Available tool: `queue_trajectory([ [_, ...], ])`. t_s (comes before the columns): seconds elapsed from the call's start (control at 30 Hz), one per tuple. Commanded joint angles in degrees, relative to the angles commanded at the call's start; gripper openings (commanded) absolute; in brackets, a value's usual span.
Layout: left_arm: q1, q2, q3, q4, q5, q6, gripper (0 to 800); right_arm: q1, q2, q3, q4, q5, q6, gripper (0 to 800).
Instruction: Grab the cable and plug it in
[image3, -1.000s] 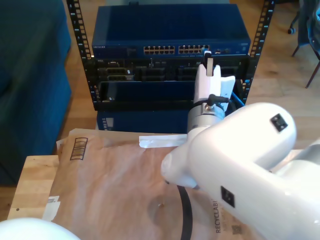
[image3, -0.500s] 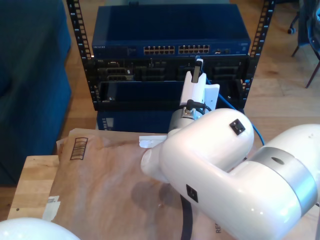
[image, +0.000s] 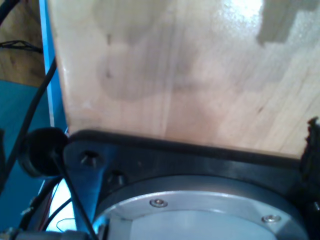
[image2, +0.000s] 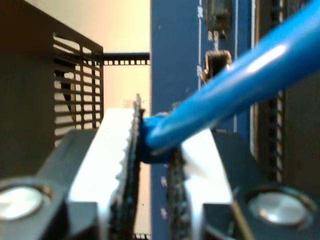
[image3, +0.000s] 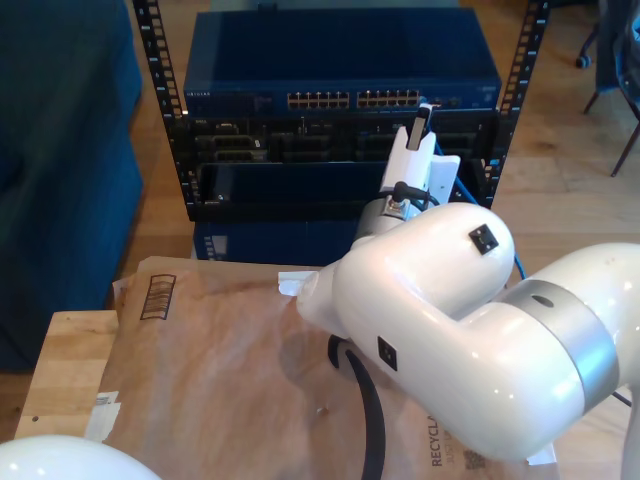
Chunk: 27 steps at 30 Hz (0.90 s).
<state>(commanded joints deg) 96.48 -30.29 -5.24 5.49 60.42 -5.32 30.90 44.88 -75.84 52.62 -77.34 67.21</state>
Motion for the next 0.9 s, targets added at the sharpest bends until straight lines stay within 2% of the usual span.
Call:
queue_trajectory([
  [0.37, 0.00, -0.09, 0.09, 0.00, 0.00, 0.09, 800, -0.26, 0.00, 0.79, -4.40, 1.49, 0.35, 0],
  [0.9, 0.00, 0.00, 0.09, 0.00, 0.00, 0.09, 800, -1.14, 0.70, -0.09, -4.40, 1.49, 0.70, 0],
])
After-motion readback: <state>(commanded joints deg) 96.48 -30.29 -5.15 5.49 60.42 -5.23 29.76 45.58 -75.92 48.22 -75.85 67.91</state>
